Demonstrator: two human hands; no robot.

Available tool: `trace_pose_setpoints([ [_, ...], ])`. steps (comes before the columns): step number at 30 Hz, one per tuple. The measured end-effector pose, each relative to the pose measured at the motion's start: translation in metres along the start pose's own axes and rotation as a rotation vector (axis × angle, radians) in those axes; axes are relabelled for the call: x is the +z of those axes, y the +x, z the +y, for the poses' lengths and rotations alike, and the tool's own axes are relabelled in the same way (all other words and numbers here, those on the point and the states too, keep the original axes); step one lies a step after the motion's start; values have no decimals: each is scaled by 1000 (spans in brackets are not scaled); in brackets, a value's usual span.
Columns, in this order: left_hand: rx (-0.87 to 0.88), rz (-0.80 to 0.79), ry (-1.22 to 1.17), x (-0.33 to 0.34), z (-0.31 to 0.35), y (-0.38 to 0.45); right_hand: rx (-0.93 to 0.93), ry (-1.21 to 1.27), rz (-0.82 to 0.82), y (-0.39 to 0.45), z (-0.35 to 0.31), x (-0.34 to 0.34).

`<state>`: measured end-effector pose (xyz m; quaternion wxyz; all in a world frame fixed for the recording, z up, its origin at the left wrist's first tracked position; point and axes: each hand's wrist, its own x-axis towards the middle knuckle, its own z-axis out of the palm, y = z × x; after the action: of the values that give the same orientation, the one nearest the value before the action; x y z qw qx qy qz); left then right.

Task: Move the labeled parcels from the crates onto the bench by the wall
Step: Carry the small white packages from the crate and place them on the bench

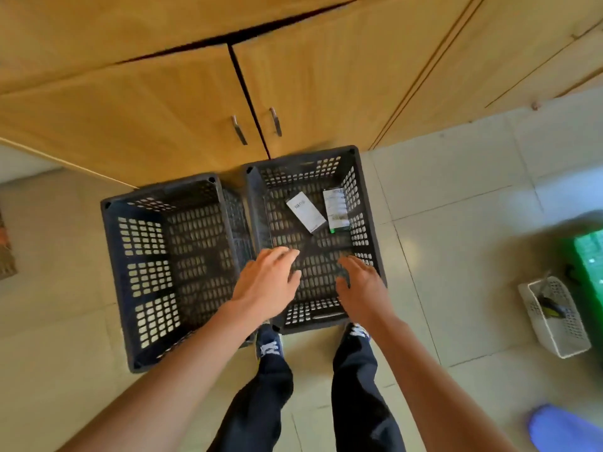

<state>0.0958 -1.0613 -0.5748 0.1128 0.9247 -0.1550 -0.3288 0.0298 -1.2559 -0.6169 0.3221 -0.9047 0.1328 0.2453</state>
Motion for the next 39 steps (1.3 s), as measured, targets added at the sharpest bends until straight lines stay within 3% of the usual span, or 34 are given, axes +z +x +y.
trace_pose_setpoints([
  [12,-124,-100,169,232,-63,261,118,-247,-192,225,176,178],
  [18,-55,-159,103,305,-75,348,16,-336,-102,299,216,232],
  [26,11,-74,186,341,-99,338,2,-436,-8,303,227,260],
  [32,-261,172,-30,335,-106,335,57,-336,90,293,219,261],
  [39,-473,186,-199,345,-94,371,185,-299,64,332,221,260],
])
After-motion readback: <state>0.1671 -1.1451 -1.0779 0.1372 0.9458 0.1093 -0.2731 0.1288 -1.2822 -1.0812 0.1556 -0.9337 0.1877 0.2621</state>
